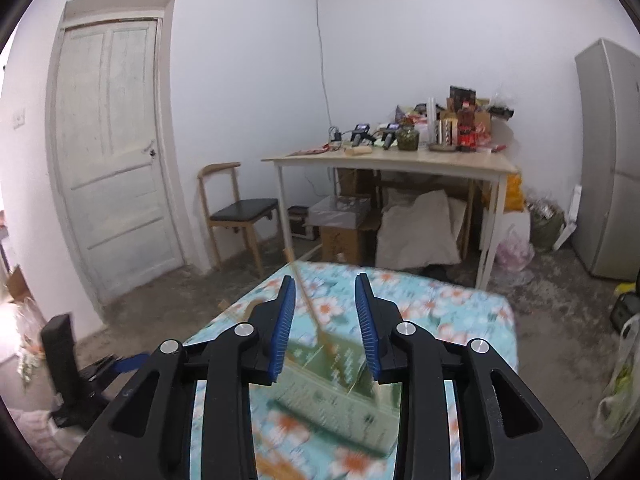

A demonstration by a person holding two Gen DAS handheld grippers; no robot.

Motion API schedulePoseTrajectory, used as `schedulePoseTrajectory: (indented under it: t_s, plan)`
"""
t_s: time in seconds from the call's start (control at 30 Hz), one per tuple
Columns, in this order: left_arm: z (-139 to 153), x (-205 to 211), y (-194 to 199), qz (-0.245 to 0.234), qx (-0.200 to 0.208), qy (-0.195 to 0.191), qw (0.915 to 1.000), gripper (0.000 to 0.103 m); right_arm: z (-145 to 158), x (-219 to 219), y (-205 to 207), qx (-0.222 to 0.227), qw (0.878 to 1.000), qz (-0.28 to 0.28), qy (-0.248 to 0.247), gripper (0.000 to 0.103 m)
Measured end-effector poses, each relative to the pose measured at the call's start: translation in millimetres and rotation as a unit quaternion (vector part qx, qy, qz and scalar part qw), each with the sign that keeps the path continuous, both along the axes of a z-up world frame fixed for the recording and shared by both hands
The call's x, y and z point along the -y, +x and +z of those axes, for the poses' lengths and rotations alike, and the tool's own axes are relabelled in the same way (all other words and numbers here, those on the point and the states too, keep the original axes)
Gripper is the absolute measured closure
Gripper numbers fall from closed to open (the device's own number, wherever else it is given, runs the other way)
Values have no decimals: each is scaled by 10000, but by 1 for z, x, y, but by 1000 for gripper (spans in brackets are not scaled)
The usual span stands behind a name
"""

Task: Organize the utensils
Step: 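Reach the left tool to the loose chopsticks and grasp one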

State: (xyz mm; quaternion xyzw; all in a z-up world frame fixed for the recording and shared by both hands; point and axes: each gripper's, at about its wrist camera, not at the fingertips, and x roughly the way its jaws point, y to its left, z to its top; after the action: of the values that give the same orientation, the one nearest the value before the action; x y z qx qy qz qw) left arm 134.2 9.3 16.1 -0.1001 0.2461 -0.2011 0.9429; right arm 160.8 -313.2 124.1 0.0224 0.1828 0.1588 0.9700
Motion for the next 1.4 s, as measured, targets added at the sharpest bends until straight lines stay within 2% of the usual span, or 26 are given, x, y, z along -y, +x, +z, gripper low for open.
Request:
schedulePoseTrajectory:
  t_s: [0.1,0.23,0.33,0.5,0.7,0.87,1.1,1.2,1.33,1.4]
  plan:
    - [0,0,0,3,-6,11,10000,6,-19,1,-15,-203,9997,3,120,67]
    - [1,2,-1,-7,-33,104,9999,6,-58,4,-29,-744,9964,-111,384,66]
    - [1,3,-1,-8,-76,174,9998,6,-92,8,-37,-1195,9898,-200,747,64]
    - [2,5,-1,2,-152,205,9997,6,-133,10,-45,-1769,9775,-429,1062,64]
    - [-3,13,2,-25,-259,352,9990,6,-160,10,-58,-2036,9690,-576,1277,64]
    - [-6,20,5,-4,-393,411,9984,6,-166,11,-64,-2085,9673,-502,1353,64]
    - [-16,18,23,130,-977,-17,9951,6,-170,13,-64,-2115,9655,-422,1458,64]
    - [-22,14,35,155,-1346,-326,9902,6,-173,15,-65,-2133,9644,-411,1508,64]
    - [-35,4,56,333,-1965,-901,9758,6,-176,16,-67,-2141,9635,-378,1560,64]
    - [-41,0,66,391,-2261,-1223,9656,8,-176,16,-67,-2147,9635,-361,1560,64]
